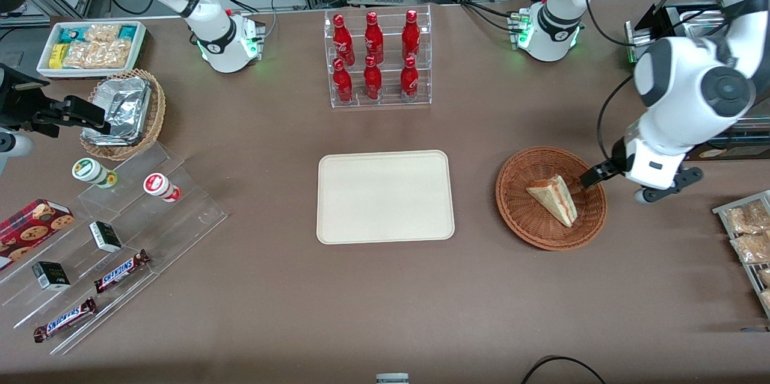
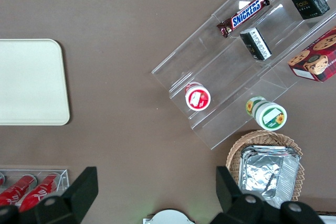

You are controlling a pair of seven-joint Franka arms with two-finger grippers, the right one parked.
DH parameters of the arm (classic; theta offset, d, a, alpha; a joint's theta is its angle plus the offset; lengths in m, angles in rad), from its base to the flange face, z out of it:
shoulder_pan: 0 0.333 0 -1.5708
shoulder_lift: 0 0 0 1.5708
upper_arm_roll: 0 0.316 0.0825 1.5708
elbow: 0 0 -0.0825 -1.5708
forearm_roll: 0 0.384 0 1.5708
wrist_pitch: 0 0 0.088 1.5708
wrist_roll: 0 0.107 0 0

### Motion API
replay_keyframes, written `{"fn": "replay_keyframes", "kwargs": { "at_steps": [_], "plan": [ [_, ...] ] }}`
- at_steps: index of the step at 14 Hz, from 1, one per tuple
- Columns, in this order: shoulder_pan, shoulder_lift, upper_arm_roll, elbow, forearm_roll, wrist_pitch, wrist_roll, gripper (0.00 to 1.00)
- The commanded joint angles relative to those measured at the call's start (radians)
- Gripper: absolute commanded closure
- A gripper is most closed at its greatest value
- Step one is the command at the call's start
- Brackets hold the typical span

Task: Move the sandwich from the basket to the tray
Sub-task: 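Move the left gripper down over the wrapped sandwich in the wicker basket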

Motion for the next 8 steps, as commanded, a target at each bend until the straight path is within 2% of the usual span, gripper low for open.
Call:
{"fn": "replay_keyframes", "kwargs": {
  "at_steps": [1,8],
  "plan": [
    [-0.029,-0.025,0.0,-0.126,-0.026,0.15,-0.117,0.0],
    [-0.083,0.113,0.002,-0.147,-0.026,0.27,-0.158,0.0]
  ]
}}
